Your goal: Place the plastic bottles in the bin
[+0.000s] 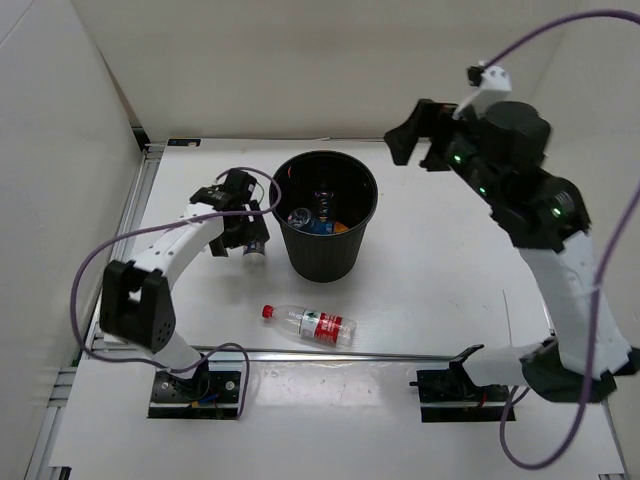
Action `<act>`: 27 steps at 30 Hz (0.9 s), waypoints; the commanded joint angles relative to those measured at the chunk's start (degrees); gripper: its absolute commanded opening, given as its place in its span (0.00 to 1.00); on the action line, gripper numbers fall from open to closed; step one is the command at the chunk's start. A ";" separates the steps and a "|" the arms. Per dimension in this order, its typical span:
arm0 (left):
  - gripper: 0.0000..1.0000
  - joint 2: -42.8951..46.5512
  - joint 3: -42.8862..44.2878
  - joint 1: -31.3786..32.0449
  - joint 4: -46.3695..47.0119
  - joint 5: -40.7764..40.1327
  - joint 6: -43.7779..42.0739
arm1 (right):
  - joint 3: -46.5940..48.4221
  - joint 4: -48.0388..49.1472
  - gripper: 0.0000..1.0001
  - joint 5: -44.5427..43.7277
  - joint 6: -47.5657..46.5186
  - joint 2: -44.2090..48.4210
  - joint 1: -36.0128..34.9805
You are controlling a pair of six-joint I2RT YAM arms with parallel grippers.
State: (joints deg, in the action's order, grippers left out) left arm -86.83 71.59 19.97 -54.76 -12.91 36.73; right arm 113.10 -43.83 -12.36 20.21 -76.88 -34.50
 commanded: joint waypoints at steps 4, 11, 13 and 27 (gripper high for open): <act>1.00 -11.51 4.94 -1.16 7.91 1.04 -5.08 | -2.53 -6.42 1.00 -4.69 -4.03 9.98 0.31; 1.00 -22.33 8.92 -1.16 7.92 0.51 -6.32 | -3.76 -9.43 1.00 -6.18 -4.56 13.42 0.84; 0.94 -23.56 8.92 -1.16 8.44 0.51 -6.32 | -4.38 -9.43 1.00 -6.18 -4.56 14.04 0.84; 0.36 -10.39 13.18 -3.00 3.36 -5.81 -3.33 | -7.01 -9.43 1.00 -3.55 -2.28 12.99 0.84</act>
State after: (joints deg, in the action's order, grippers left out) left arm -105.67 77.06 17.69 -49.52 -14.87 32.47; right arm 106.06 -54.50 -16.75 17.63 -63.70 -33.80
